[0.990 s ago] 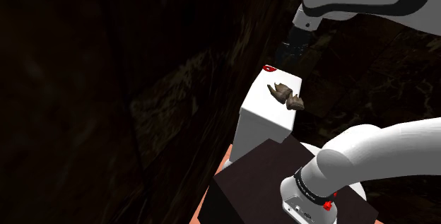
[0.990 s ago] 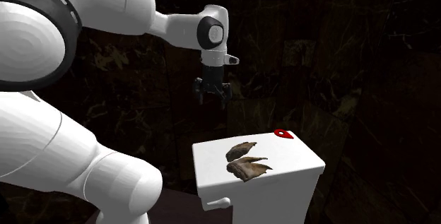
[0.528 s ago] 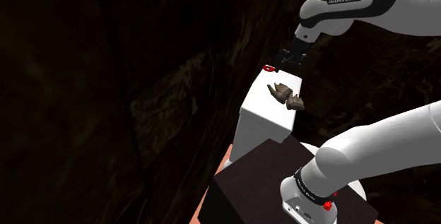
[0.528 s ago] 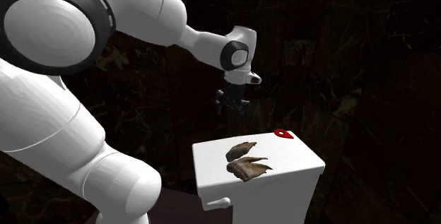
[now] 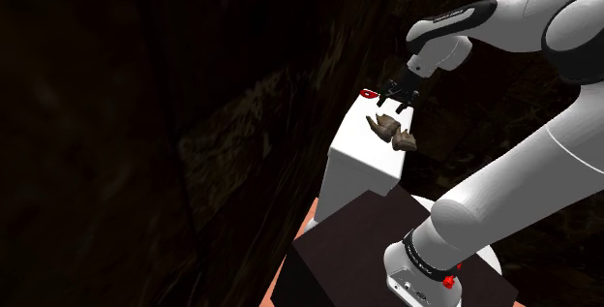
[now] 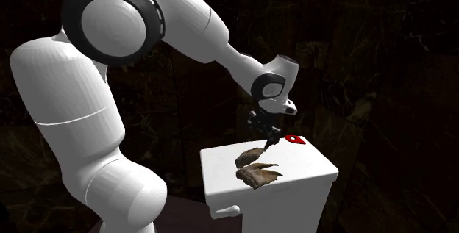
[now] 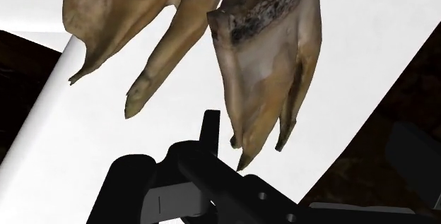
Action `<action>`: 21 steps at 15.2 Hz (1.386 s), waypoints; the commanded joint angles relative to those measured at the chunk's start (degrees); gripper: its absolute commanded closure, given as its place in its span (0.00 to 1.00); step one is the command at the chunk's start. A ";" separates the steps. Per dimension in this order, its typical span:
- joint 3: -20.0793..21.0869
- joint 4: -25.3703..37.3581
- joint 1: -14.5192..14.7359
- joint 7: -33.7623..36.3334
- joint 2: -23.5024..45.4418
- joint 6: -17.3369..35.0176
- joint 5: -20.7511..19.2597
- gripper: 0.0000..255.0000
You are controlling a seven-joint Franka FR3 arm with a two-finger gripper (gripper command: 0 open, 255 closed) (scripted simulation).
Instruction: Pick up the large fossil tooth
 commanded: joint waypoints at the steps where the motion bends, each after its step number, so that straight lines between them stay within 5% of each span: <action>1: -0.88 0.22 -0.44 -1.38 2.24 1.35 2.21 0.00; 10: -0.90 -1.67 -0.37 -4.27 5.68 5.75 5.10 0.00; 11: -0.90 -1.68 -0.37 -4.26 5.66 5.75 5.09 1.00; 21: -0.92 -1.42 -0.37 -3.80 5.12 5.10 4.61 1.00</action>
